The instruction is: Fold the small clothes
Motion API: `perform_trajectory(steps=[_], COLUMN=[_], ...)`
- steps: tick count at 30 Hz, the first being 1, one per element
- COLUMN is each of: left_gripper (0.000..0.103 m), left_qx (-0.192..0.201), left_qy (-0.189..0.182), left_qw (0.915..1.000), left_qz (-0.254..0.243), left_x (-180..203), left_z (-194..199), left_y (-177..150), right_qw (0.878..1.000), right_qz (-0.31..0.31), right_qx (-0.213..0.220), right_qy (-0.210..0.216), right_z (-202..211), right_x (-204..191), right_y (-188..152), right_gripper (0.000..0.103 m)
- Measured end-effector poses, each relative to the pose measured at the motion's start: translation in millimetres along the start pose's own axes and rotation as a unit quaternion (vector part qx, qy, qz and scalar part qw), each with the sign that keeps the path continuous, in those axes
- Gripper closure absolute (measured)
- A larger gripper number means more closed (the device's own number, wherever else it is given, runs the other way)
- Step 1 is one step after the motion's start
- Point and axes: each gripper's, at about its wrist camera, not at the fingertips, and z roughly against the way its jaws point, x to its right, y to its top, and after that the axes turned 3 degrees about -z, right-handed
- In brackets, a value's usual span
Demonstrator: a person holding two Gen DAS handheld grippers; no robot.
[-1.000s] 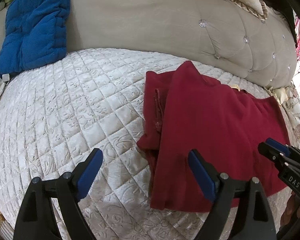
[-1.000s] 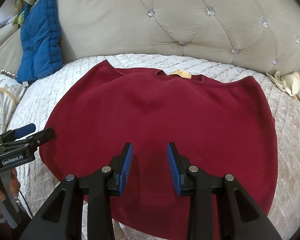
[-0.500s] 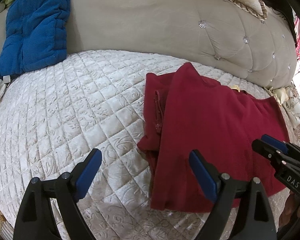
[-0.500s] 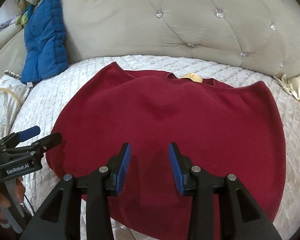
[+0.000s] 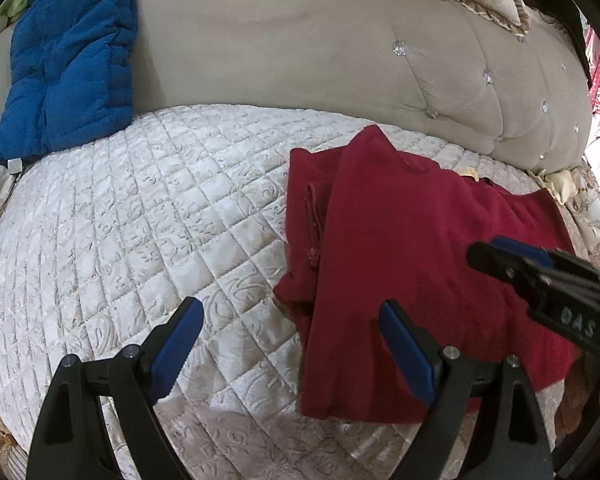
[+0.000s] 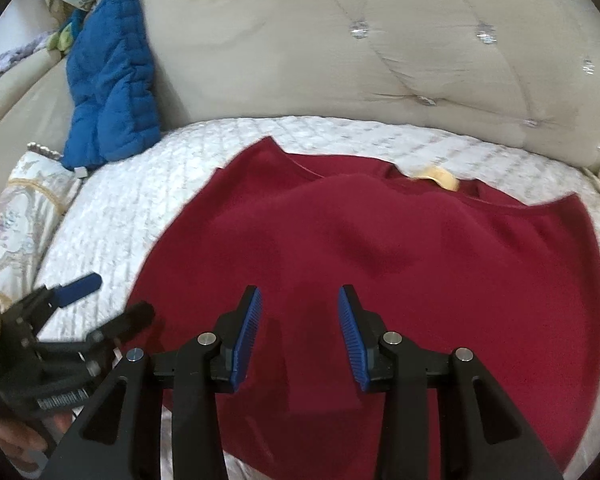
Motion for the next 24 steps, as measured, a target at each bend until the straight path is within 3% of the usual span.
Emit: perform_trajectory(steps=[10,24], left_gripper=[0.011,0.011], left_qx=[-0.009,-0.028], left_qy=[0.000,-0.008], left_qw=[1.0000,0.9996], left_qz=[0.002,0.008], left_x=[-3.3,-8.9], left_z=[-6.5,-17.7], left_y=[0.0,2.8], right_qw=[0.999,0.997], right_qz=[0.016,0.065], right_qx=[-0.004,-0.023], right_qy=[0.038,0.017], right_z=[-31.2,-98.4], right_x=[-18.3,-46.8], right_y=[33.6,69.3], right_gripper=[0.085,0.085])
